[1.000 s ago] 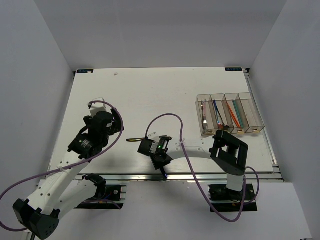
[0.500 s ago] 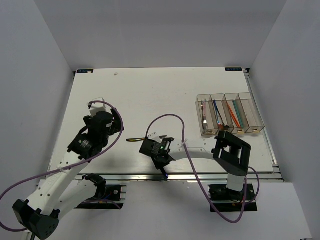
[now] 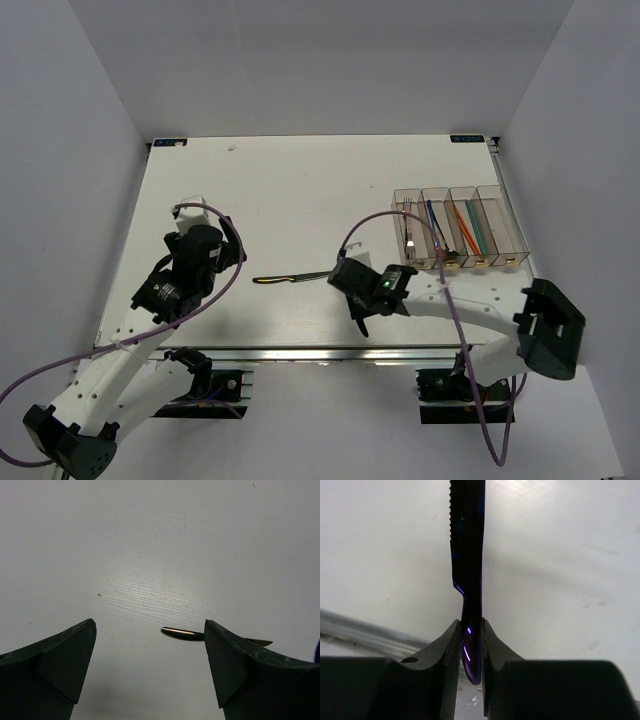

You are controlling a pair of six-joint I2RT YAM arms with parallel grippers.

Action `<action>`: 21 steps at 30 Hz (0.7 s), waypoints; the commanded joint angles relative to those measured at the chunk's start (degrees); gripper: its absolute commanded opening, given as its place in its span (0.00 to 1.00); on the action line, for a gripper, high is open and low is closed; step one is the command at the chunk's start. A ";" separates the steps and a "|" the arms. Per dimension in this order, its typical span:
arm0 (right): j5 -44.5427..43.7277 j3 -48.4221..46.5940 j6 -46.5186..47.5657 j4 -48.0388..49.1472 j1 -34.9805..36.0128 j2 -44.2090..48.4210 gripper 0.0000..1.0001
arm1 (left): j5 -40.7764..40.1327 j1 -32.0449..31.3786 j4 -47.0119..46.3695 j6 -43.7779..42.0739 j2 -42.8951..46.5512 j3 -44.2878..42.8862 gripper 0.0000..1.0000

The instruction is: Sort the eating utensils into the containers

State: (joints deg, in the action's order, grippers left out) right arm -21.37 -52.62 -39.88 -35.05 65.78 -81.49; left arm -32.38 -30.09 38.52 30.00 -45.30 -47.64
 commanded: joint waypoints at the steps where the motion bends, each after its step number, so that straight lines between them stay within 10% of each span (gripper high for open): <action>1: -4.38 0.15 4.27 -3.71 -6.08 5.11 0.00 | -0.67 0.29 -0.64 -0.12 0.39 -0.53 0.98; 11: -8.34 -9.24 32.83 -6.25 -43.40 2.59 0.00 | 1.00 0.29 -1.26 -0.38 0.91 -0.26 0.98; 21: -12.30 -21.55 48.39 2.94 -60.06 -8.49 0.00 | 4.26 0.29 -2.22 -1.17 2.93 0.18 0.98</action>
State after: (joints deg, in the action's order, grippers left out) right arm -30.59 -70.35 1.50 -37.43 8.05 -87.24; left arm -29.67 -30.09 37.32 29.52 -43.35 -47.62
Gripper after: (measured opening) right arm 0.230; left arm 0.976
